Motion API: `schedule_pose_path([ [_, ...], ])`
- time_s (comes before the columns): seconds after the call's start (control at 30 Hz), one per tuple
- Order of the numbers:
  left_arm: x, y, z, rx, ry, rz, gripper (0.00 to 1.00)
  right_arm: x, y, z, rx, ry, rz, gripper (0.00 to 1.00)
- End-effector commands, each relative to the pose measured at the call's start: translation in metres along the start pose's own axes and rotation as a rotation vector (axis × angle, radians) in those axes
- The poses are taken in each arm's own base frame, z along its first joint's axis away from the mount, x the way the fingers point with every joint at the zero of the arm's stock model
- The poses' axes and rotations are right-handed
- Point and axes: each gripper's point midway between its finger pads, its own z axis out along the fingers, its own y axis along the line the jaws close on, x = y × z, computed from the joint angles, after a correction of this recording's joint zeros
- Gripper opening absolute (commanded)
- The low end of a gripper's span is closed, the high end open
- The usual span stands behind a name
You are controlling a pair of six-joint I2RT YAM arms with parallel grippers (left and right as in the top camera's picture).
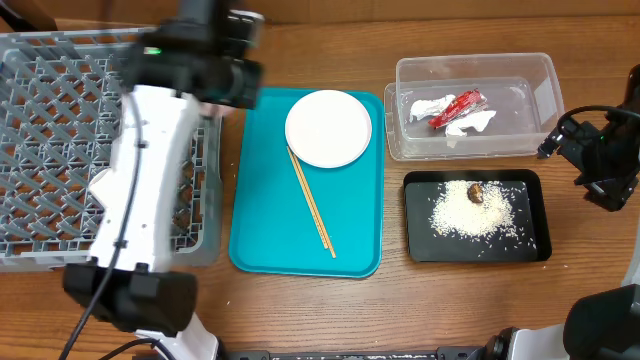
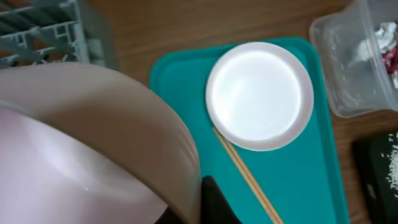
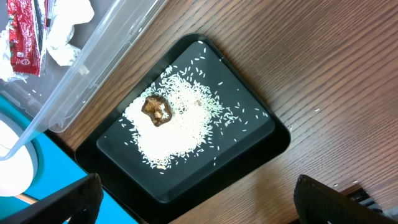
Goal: Sort waste into correct bins and load items into the dishwasher
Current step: 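Place the pink bowl into the dish rack with left gripper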
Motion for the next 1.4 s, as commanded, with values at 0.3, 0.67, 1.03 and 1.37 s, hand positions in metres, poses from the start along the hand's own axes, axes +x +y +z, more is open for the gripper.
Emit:
schedule_pose_path([
  [0.3,-0.009,0.072,-0.008,0.568,-0.23,0.036,0.04,-0.001,0.003,-0.005,-0.015,-0.02,-0.004,1.0],
  [0.67,-0.002,0.125,0.043,0.842,-0.326,-0.164,0.04,-0.001,0.003,-0.005,-0.014,-0.019,-0.026,1.0],
  [1.03,0.012,0.166,0.084,0.922,-0.383,-0.281,0.04,-0.001,0.002,-0.005,-0.013,-0.017,-0.027,1.0],
  [1.37,0.054,0.229,0.087,0.745,-0.299,-0.433,0.82,-0.001,0.002,-0.005,-0.013,-0.017,-0.03,1.0],
])
